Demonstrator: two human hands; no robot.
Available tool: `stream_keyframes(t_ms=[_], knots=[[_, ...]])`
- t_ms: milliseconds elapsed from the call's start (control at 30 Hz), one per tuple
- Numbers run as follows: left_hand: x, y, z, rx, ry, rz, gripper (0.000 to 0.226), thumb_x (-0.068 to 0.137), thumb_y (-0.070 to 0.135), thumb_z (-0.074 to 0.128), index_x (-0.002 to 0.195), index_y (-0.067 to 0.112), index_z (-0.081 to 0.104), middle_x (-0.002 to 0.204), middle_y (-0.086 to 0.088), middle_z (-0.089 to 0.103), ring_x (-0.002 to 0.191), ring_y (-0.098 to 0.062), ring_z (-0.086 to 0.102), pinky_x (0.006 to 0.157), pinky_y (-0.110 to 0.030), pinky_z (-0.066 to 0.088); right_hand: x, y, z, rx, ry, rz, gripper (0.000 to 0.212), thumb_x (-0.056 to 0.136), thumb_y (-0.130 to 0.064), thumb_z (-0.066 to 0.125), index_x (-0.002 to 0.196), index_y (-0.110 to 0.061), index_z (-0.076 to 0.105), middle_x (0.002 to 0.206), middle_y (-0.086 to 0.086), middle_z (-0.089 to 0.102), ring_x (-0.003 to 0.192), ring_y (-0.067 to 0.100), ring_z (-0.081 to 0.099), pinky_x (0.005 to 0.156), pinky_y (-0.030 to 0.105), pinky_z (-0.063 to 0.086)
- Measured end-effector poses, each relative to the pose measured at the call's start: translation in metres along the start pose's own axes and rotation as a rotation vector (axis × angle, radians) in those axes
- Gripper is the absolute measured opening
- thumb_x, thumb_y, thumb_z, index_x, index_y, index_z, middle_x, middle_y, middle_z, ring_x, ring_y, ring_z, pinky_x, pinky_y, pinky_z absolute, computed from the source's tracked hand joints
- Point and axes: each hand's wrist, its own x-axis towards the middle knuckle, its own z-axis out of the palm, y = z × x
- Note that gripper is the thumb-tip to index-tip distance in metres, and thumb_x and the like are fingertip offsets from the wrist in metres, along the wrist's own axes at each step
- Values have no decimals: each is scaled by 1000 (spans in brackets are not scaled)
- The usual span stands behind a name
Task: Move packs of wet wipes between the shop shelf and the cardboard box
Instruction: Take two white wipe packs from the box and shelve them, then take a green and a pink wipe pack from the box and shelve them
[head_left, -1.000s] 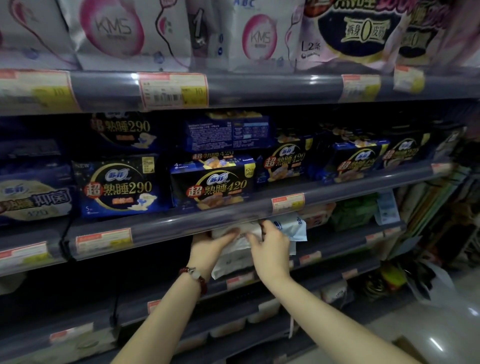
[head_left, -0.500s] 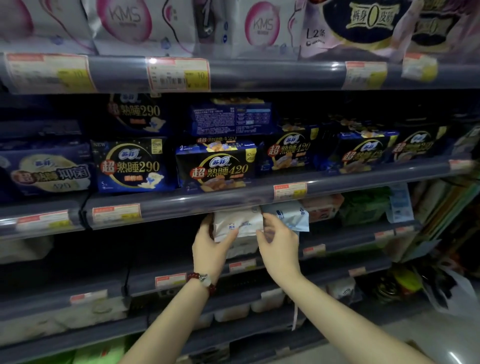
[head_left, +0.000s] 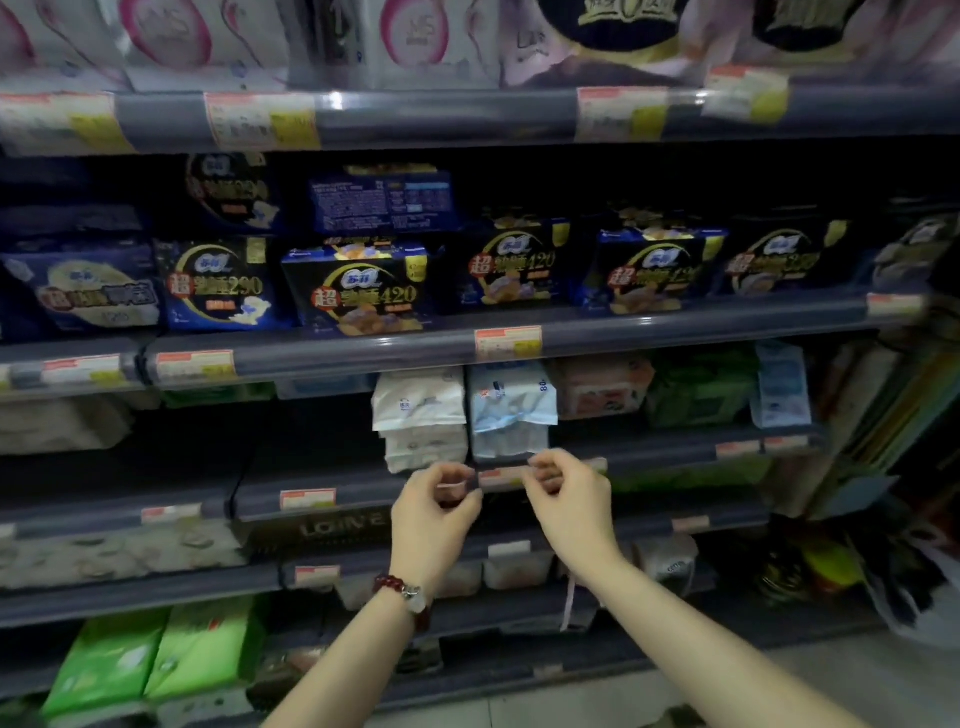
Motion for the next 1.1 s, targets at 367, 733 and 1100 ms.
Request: stream_keyframes(t_ms=[367,733,1100], knots=[[-21,50,182,271,-591,215,18,77,9,67,94,16,69,98,-3,65,87,-13,63,82,-22,48,-52,143,-130,-109,159,464,13,87,-15,69,99,-18,65,78,-11,58,72,3,56,68,13,44],[-80,48,339,382,-1225,481,16,77,10,67,86,23,65,92,1,64,81,-11,59,78,-26,50,-189,246,-191,-95,548,1084,19,84,-16,70,103,-17,66,93,-1,65,93,18,64,81,30,52],[-183,-34,444,512,-1460,410,10,81,11,68,87,18,66,93,1,65,79,-6,55,60,-7,34,-312,348,-172,-31,604,1431,15,88,-13,66,102,-11,67,88,1,64,86,15,60,73,26,48]])
